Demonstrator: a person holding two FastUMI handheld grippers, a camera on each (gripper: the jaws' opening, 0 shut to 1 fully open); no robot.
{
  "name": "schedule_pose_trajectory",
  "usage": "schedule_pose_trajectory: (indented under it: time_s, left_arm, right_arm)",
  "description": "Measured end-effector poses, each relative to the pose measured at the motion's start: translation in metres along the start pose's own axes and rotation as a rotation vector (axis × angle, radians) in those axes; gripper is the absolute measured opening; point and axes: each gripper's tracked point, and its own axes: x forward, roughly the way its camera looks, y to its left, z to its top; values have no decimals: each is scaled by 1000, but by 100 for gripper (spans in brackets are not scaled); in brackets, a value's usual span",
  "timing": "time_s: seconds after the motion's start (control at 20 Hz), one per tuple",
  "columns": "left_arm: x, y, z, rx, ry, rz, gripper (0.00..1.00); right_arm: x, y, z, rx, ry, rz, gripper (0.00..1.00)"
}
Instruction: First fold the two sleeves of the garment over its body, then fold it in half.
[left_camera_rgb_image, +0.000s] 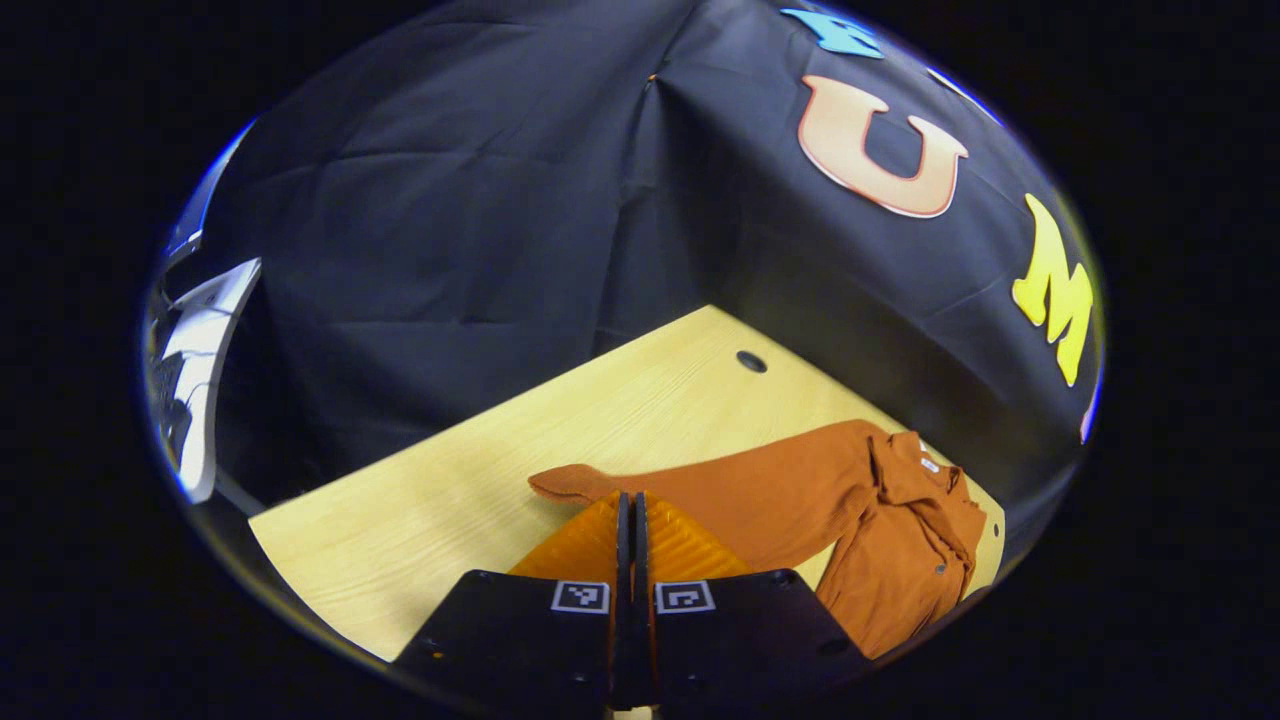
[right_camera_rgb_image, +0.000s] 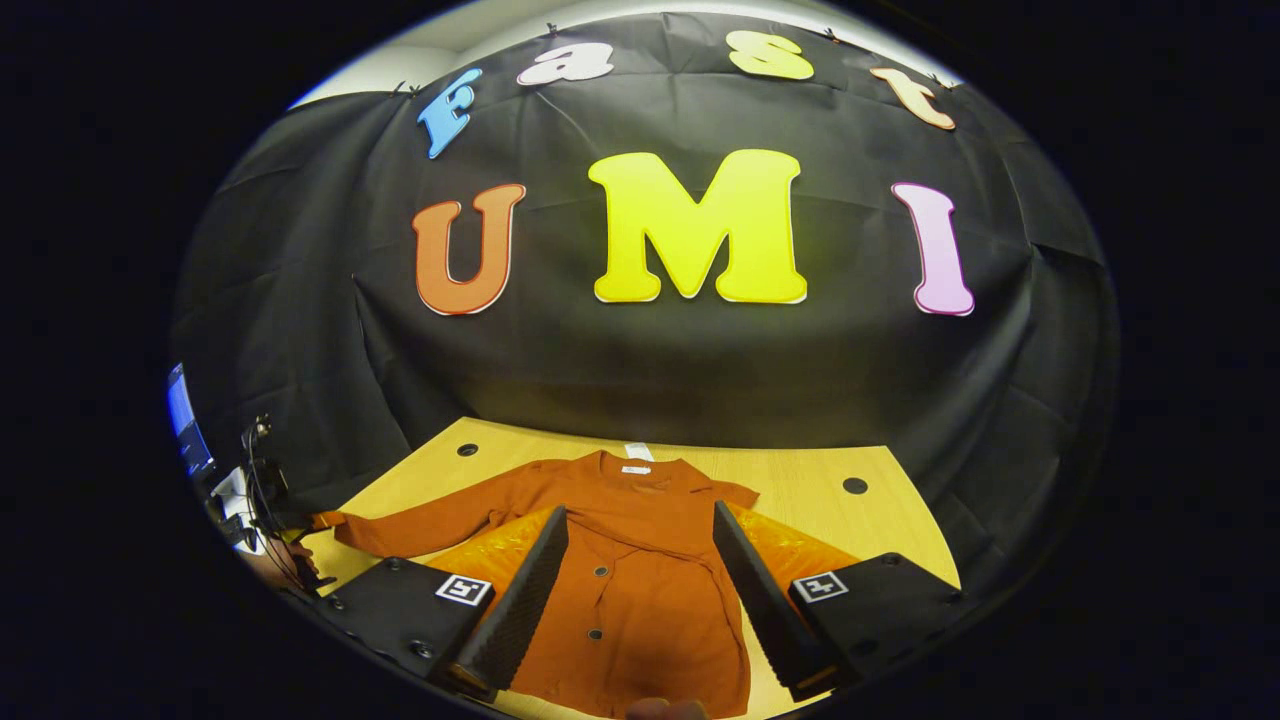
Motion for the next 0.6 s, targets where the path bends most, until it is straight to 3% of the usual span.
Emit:
schedule_pose_trajectory:
  time_s: [0.45, 0.6]
  left_arm:
    - [14, -104, 103, 113, -89, -140, 3]
    - [20, -164, 145, 156, -130, -210, 3]
  right_arm:
    - [-10, -42, -2, 64, -43, -48, 93]
    - [-20, -69, -3, 107, -58, -94, 93]
